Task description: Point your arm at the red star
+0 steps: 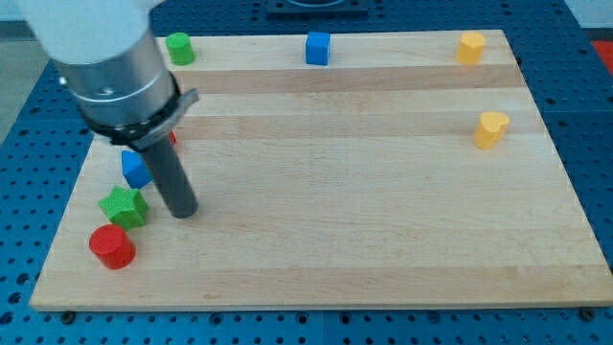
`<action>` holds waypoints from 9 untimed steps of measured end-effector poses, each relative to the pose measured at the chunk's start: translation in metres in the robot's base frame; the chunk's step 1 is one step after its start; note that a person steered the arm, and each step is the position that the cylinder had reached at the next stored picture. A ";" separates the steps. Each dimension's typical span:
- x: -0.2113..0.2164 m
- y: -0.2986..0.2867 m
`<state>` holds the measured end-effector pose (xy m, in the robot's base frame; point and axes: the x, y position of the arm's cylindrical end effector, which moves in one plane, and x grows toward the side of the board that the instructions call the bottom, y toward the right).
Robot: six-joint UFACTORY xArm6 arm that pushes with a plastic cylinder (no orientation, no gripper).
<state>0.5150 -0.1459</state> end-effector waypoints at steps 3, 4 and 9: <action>-0.022 0.017; -0.040 0.017; -0.081 0.008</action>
<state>0.4337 -0.1376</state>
